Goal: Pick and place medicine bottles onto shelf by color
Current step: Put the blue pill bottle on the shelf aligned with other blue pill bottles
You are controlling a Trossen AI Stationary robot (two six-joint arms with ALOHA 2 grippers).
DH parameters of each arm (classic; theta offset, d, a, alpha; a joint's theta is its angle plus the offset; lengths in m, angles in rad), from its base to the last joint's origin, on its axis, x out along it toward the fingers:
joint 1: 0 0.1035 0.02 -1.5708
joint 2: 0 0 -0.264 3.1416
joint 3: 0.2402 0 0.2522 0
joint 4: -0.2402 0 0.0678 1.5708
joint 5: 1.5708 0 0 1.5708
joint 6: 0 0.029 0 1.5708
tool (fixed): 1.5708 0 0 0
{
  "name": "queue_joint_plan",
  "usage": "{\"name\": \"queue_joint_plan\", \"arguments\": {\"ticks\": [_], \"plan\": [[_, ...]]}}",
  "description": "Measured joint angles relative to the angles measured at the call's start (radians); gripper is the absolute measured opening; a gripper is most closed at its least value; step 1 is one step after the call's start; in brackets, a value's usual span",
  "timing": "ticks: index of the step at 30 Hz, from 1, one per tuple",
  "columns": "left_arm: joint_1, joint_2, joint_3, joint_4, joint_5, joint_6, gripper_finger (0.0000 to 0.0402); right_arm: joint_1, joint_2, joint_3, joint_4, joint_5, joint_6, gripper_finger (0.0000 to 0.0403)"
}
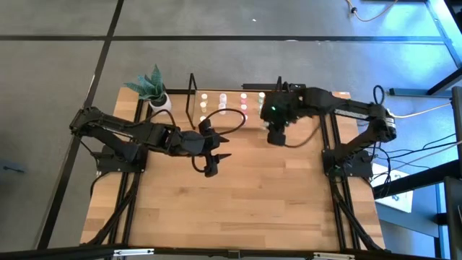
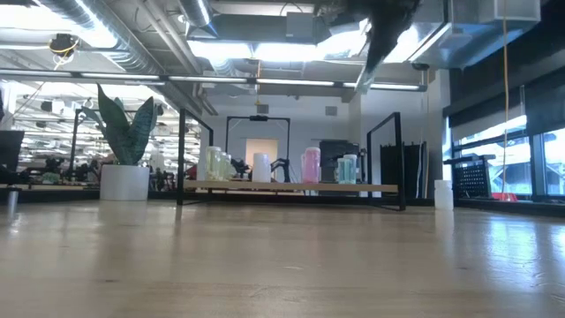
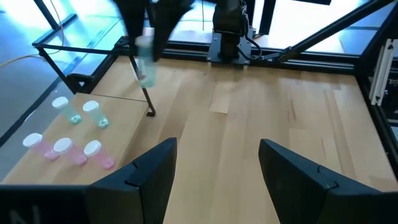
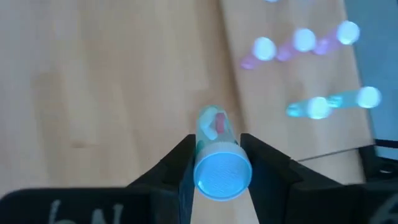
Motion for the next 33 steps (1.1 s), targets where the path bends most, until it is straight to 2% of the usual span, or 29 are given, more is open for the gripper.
{"name": "queue_joint_plan", "arguments": {"ticks": [4, 10, 20, 23, 33], "plan": [[0.003, 0.0, 0.0, 0.0, 0.0, -0.002, 0.0221, -0.085, 0.063, 0.0, 0.0, -0.001, -0.087, 0.0119], [0.017, 0.0, 0.0, -0.001, -0.001, -0.002, 0.0221, -0.147, 0.17, 0.0, 0.021, -0.027, -0.193, 0.0119], [0.045, 0.0, 0.0, -0.001, 0.0, -0.002, 0.0221, -0.189, 0.318, -0.002, 0.04, 0.0, -0.29, 0.0119], [0.045, 0.0, 0.0, -0.001, 0.0, -0.002, 0.0221, -0.196, 0.343, -0.002, 0.043, 0.054, -0.295, 0.0119], [0.045, 0.0, 0.0, -0.001, 0.0, -0.002, 0.0221, -0.202, 0.398, -0.002, 0.063, 0.05, -0.341, 0.0119]]}}
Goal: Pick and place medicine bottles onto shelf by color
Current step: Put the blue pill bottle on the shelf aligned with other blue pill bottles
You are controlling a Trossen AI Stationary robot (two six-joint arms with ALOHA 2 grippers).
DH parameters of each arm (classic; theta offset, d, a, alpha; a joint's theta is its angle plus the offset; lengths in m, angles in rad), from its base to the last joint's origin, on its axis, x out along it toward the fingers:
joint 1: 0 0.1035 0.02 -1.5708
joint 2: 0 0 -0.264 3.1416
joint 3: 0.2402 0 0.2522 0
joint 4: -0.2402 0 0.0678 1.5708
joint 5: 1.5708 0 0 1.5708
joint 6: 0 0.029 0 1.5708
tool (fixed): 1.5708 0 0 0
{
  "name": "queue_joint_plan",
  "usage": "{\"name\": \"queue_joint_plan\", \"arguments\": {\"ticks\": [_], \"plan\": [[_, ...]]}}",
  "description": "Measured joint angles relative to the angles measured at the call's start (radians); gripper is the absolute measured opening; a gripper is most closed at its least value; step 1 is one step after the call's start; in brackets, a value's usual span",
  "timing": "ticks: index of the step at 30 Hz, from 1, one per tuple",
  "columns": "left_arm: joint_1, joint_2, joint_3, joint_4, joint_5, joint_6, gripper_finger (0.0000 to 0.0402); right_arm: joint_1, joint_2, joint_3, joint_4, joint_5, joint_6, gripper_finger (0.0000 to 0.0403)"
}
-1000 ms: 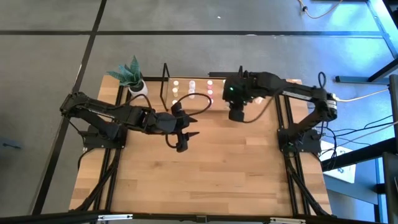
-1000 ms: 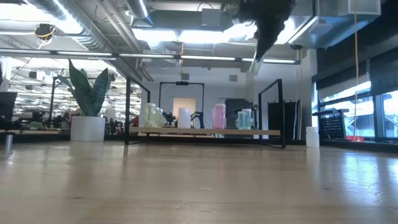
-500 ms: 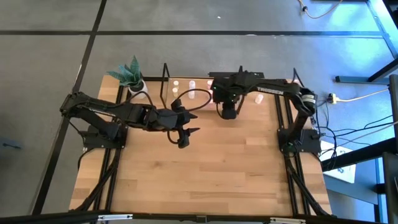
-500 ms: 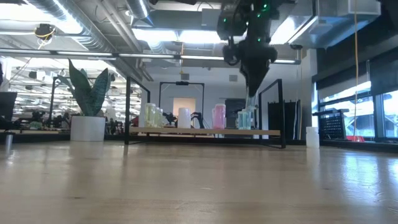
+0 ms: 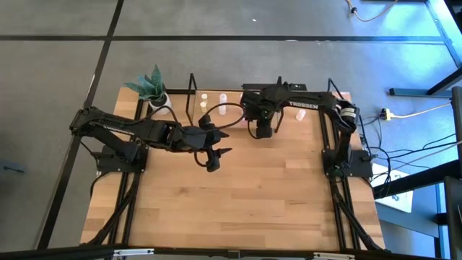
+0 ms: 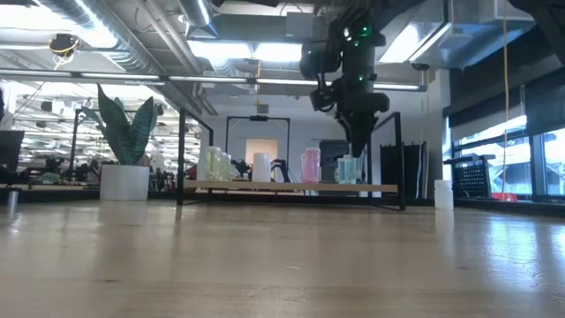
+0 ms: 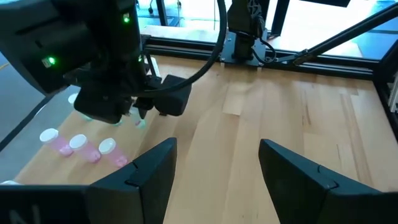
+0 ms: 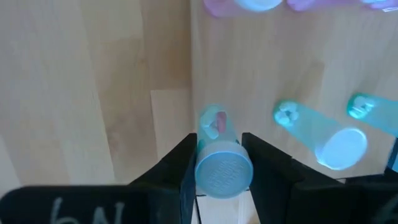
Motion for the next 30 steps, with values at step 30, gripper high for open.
{"name": "queue_joint_plan", "arguments": {"ticks": [30], "plan": [[-0.002, 0.0, 0.0, 0.0, -0.198, -0.025, 0.0221, -0.001, 0.033, 0.0, 0.024, -0.024, 0.004, 0.0119]]}}
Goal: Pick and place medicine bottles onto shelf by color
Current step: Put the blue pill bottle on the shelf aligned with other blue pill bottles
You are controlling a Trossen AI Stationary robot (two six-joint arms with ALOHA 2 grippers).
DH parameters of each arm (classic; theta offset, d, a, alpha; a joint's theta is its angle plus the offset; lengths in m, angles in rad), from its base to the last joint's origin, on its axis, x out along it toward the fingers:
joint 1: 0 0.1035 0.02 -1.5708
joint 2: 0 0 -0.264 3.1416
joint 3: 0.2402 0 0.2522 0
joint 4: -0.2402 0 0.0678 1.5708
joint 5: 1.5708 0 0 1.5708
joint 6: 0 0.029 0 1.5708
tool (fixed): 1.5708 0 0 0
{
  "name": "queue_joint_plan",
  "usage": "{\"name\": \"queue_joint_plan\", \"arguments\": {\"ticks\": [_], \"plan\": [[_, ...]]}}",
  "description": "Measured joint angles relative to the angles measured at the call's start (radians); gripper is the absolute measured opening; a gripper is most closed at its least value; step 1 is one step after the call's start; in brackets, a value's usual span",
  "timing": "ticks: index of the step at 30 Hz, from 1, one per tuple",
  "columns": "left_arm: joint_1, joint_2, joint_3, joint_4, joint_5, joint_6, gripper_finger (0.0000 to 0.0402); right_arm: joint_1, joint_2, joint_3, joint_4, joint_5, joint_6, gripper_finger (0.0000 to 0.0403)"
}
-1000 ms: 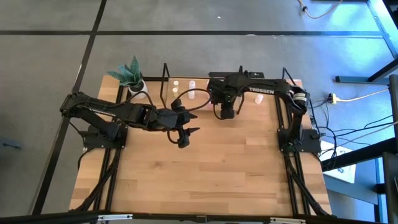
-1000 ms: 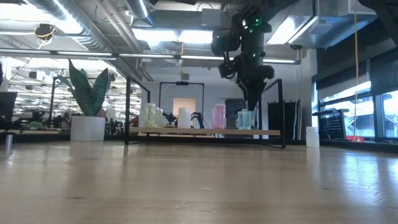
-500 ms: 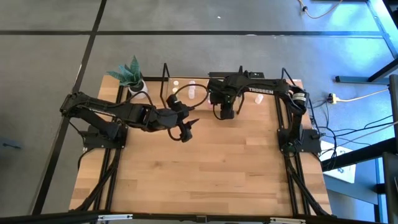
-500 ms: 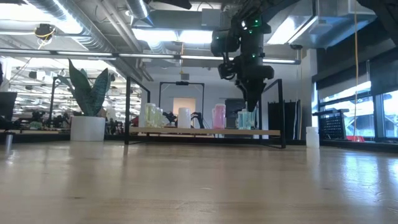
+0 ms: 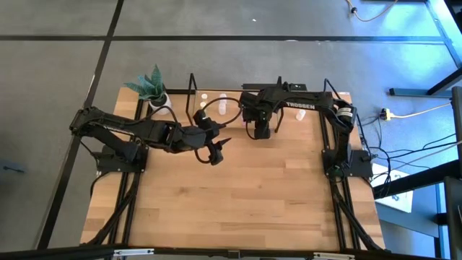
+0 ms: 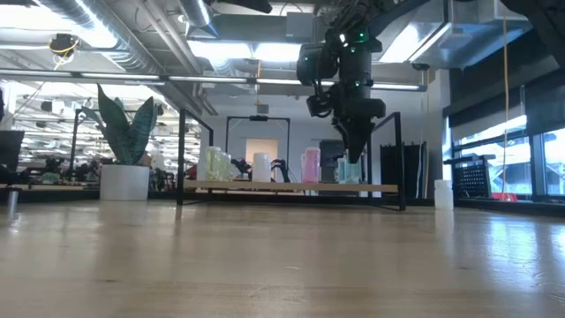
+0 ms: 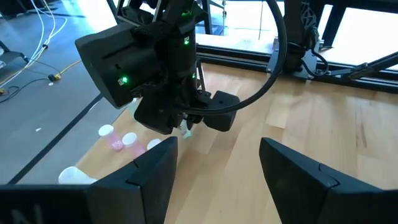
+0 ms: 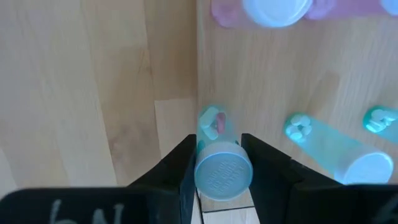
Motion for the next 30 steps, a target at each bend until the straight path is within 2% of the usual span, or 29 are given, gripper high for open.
{"name": "queue_joint_plan", "arguments": {"ticks": [9, 13, 20, 30], "plan": [[-0.009, 0.0, 0.0, 0.0, 0.003, 0.0, 0.0221, 0.0, 0.0, 0.0, 0.001, 0.008, 0.002, 0.0136], [-0.013, 0.0, 0.0, 0.0, 0.002, 0.0, 0.0221, 0.0, 0.0, 0.0, 0.004, 0.043, 0.001, 0.0135], [-0.016, 0.0, 0.0, 0.0, 0.003, 0.0, 0.0221, 0.0, 0.0, 0.0, 0.004, 0.044, 0.002, 0.0133], [-0.016, 0.0, 0.0, 0.0, 0.003, -0.003, 0.0221, 0.0, 0.001, 0.0, 0.005, 0.044, 0.022, 0.0152]]}}
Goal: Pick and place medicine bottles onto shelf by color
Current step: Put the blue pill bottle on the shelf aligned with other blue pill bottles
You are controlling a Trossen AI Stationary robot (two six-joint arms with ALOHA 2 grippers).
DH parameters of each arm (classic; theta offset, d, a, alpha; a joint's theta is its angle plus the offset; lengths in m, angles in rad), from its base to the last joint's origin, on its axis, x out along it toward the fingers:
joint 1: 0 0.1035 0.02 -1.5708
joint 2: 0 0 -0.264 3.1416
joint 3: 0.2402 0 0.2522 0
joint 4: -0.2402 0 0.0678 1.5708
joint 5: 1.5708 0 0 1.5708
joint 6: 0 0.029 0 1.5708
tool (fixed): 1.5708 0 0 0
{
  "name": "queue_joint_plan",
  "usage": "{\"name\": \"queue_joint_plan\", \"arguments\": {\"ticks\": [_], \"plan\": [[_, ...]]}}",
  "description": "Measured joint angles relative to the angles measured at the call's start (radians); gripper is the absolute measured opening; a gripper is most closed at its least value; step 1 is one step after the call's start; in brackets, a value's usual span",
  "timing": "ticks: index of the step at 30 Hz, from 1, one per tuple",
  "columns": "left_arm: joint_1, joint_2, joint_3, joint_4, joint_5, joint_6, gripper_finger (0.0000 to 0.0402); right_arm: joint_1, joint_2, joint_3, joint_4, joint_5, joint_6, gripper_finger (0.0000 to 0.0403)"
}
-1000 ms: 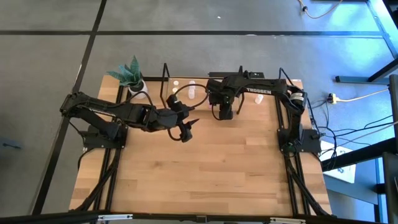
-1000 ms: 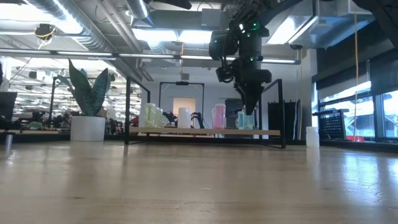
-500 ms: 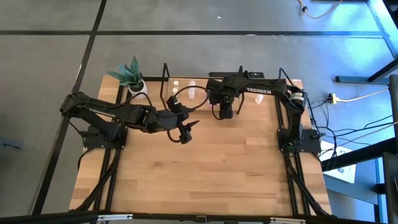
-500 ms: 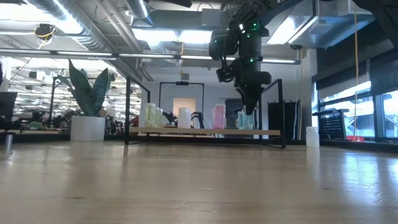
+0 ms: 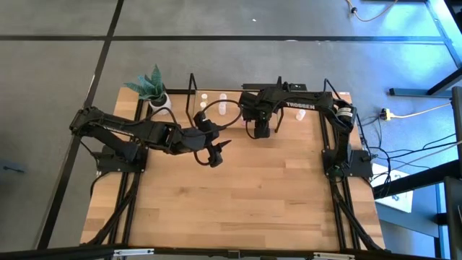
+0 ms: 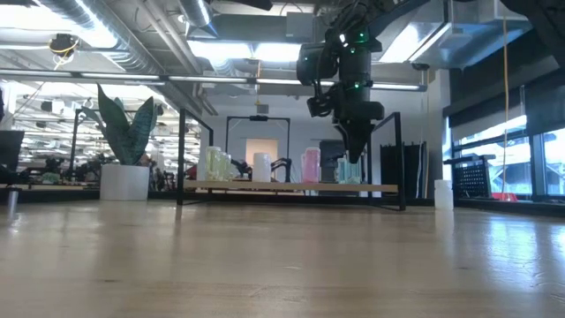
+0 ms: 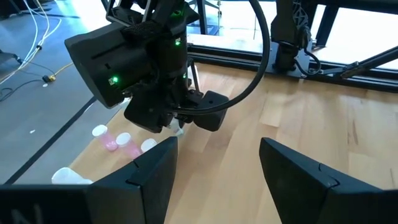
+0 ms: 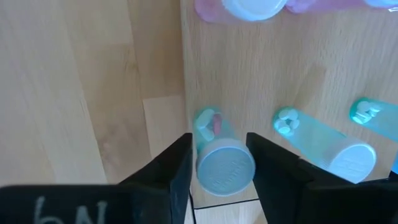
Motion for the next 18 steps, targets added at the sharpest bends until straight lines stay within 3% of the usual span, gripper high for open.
{"name": "queue_joint_plan", "arguments": {"ticks": [5, 10, 18], "plan": [[0.0, 0.0, 0.0, 0.0, 0.0, -0.017, 0.0221, 0.0, 0.0, 0.0, 0.001, 0.005, 0.001, 0.0169], [0.0, 0.0, 0.0, 0.0, 0.001, -0.018, 0.0221, 0.0, 0.0, 0.0, 0.002, 0.081, -0.002, 0.0185], [-0.003, 0.0, 0.0, 0.0, 0.018, -0.017, 0.0221, 0.001, 0.0, 0.0, 0.002, 0.085, -0.001, 0.0188]]}}
